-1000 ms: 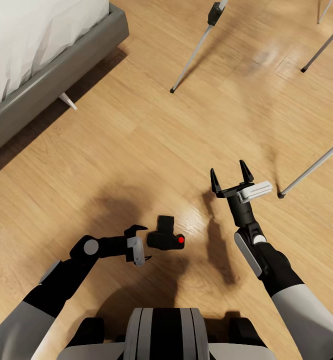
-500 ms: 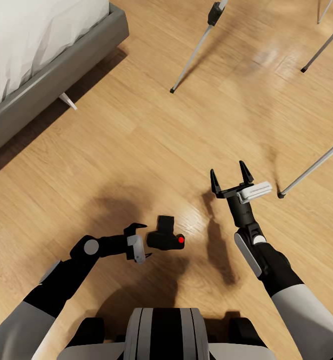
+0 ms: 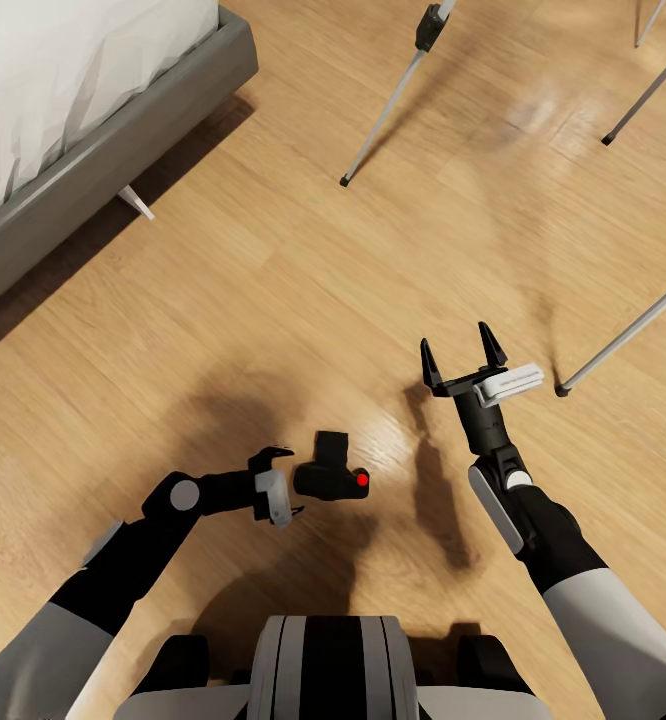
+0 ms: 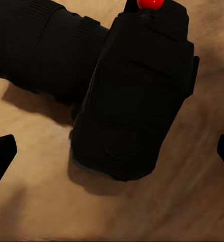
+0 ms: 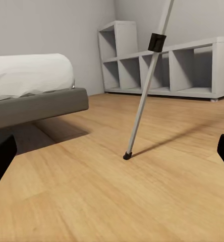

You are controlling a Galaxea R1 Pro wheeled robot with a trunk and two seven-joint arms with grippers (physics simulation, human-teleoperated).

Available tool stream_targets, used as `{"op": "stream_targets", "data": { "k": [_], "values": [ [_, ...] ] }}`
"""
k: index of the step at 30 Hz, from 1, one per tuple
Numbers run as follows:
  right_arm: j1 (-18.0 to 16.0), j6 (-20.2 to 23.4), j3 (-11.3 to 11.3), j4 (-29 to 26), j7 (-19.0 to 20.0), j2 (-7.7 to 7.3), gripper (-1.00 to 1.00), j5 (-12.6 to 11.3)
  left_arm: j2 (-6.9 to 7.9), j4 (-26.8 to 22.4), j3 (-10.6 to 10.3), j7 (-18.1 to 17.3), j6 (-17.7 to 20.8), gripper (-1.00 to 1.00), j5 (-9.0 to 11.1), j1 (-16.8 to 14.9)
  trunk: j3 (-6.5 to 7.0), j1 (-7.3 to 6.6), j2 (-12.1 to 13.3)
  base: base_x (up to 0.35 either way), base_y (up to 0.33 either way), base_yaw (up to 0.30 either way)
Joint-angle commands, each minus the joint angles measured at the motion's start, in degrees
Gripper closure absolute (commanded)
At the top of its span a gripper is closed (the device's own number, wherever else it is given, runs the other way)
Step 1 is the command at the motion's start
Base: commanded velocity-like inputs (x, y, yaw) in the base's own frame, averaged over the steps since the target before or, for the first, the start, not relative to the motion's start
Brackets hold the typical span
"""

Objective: Attach the digital camera to the camera tripod in the bedroom.

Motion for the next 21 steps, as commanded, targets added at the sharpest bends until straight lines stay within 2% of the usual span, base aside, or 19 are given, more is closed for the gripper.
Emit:
{"op": "stream_targets", "data": {
  "k": [1, 21],
  "values": [
    [-0.04, -0.13, 0.17, 0.02, 0.37, -0.05, -1.00, -0.61, 0.02, 0.25, -0.07, -0.11, 0.12, -1.00, -0.24, -0.03, -0.03, -0.01, -0.01, 0.000, 0.000, 0.000],
    [-0.04, -0.13, 0.15, 0.07, 0.37, -0.05, -1.00, -0.61, -0.04, 2.58, -0.07, -0.10, 0.07, -1.00, -0.24, -0.03, -0.03, -0.01, -0.01, 0.000, 0.000, 0.000]
  ]
}}
